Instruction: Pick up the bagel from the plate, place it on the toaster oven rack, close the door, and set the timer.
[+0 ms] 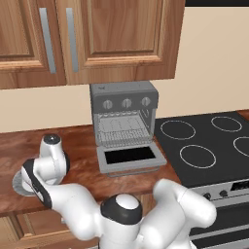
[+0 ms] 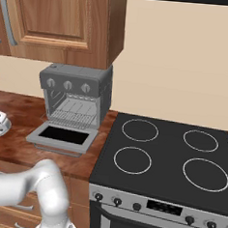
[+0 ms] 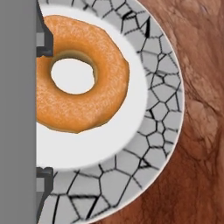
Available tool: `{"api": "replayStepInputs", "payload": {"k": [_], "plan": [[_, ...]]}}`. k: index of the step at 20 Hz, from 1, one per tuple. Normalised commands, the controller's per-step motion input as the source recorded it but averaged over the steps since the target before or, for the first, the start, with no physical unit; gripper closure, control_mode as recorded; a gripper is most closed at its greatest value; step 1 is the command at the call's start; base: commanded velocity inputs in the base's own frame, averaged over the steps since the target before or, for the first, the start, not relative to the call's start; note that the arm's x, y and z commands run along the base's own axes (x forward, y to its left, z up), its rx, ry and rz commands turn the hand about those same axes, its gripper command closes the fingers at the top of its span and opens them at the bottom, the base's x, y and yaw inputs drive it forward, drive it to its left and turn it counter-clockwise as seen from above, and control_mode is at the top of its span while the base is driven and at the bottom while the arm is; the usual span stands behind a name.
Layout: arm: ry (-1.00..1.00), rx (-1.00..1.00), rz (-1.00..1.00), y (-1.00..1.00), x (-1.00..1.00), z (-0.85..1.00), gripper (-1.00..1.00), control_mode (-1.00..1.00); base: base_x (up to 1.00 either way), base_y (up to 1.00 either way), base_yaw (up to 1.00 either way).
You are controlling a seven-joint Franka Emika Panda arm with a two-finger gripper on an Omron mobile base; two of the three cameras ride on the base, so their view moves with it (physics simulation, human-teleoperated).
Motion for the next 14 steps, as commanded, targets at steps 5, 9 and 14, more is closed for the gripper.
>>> {"api": "replayStepInputs", "payload": {"k": [5,9,14], "plan": [[0.0,0.0,0.0,-0.03,0.0,-0.12,-1.0,-1.0,0.0,0.0,0.0],[0.0,0.0,0.0,0.0,0.05,-0.06,-1.0,-1.0,0.0,0.0,0.0],[0.0,0.0,-0.01,-0.05,0.13,-0.01,-1.0,-1.0,0.0,0.0,0.0]]}}
